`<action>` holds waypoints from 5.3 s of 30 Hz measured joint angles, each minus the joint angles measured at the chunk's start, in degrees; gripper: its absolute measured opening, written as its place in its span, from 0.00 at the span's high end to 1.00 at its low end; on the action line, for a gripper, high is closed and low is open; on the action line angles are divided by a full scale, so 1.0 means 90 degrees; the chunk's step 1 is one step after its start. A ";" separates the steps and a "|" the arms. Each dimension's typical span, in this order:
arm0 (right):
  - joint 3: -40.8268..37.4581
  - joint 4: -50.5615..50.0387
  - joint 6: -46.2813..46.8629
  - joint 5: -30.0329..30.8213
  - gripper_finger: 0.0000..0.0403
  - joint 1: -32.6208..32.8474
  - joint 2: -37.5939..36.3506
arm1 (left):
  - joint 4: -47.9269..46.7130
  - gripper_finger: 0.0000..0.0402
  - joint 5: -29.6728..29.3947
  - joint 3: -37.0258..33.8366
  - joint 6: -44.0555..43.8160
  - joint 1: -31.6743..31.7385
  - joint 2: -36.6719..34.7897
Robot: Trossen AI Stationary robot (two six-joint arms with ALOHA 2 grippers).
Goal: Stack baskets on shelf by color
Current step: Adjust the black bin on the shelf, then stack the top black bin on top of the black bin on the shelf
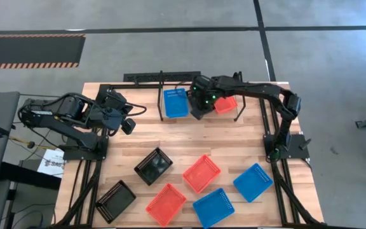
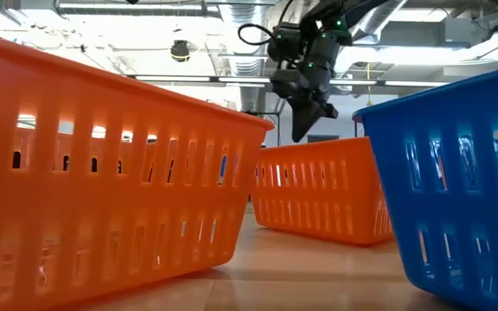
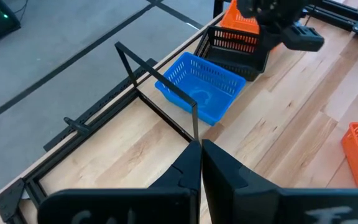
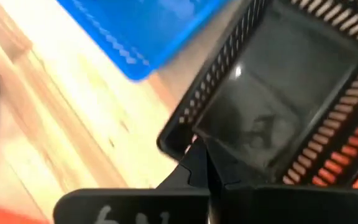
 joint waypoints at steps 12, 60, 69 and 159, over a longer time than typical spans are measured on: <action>-0.0036 0.0252 0.0086 0.0175 1.00 0.0320 0.0000 | 0.0000 1.00 0.0000 -0.0002 0.0005 -0.0002 0.0002; 0.0153 0.1769 0.0710 0.1399 1.00 -0.0049 0.0631 | -0.0058 1.00 0.0063 0.0000 0.0007 -0.0002 0.0000; 0.0153 0.2068 0.0579 0.1362 1.00 -0.0512 0.0631 | -0.0058 1.00 0.0066 0.0000 0.0056 -0.0001 0.0000; 0.0959 0.1215 -0.0858 0.0894 1.00 0.0707 -0.2218 | 0.0247 0.88 0.0899 -0.1554 -0.1627 0.0000 0.0037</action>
